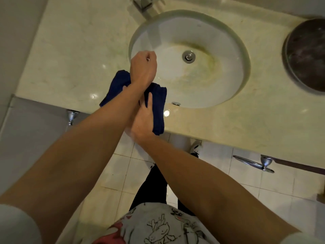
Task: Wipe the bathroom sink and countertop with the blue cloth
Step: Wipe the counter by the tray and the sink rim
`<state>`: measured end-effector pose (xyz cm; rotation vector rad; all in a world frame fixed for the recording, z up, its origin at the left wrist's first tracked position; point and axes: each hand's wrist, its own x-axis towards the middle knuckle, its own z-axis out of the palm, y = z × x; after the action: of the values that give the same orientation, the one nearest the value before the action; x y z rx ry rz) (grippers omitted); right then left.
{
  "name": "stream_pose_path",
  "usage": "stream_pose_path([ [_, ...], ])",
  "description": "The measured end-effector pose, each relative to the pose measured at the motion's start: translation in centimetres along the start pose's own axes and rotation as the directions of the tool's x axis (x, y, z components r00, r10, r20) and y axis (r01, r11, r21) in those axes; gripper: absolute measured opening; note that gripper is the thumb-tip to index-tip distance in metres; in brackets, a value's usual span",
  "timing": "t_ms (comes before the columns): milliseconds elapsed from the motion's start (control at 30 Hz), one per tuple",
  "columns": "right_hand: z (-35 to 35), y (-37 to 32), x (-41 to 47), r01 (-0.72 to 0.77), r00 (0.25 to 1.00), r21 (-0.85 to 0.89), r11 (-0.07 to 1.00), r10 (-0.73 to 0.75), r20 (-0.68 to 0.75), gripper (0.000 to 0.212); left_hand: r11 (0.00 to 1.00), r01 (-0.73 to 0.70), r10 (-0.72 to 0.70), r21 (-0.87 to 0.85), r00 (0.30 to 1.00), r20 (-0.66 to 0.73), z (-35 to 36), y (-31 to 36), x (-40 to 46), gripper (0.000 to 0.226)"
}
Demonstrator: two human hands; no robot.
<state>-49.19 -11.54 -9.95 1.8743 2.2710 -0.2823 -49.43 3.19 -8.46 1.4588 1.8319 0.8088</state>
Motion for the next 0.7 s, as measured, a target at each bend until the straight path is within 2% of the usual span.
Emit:
stream_pose_path([
  [133,-0.2,3.3,-2.0,0.086,0.995,0.197,0.977,-0.072,-0.076,0.073,0.999,0.029,-0.030,0.029,0.999,0.019,0.5,0.5,-1.5,0.042],
  [200,0.3,5.9,-3.7,0.074,0.993,0.250,0.966,-0.048,-0.108,0.073,0.998,0.049,-0.051,0.043,0.998,0.030,0.6,0.8,-2.4,0.043],
  [433,2.3,19.6,-10.8,-0.152,0.983,0.199,0.968,0.168,-0.068,0.075,0.989,0.120,-0.127,0.083,0.989,0.079,2.7,-0.2,-5.8,0.043],
  [600,2.3,27.2,-12.5,-0.300,0.947,0.190,0.935,0.316,-0.060,0.074,0.977,0.177,-0.170,0.122,0.983,-0.063,3.9,-0.2,-6.3,0.042],
  [700,2.0,29.7,-11.0,-0.365,0.921,0.179,0.914,0.382,-0.073,0.075,0.969,0.161,-0.143,0.185,0.984,-0.110,4.3,0.0,-6.4,0.040],
])
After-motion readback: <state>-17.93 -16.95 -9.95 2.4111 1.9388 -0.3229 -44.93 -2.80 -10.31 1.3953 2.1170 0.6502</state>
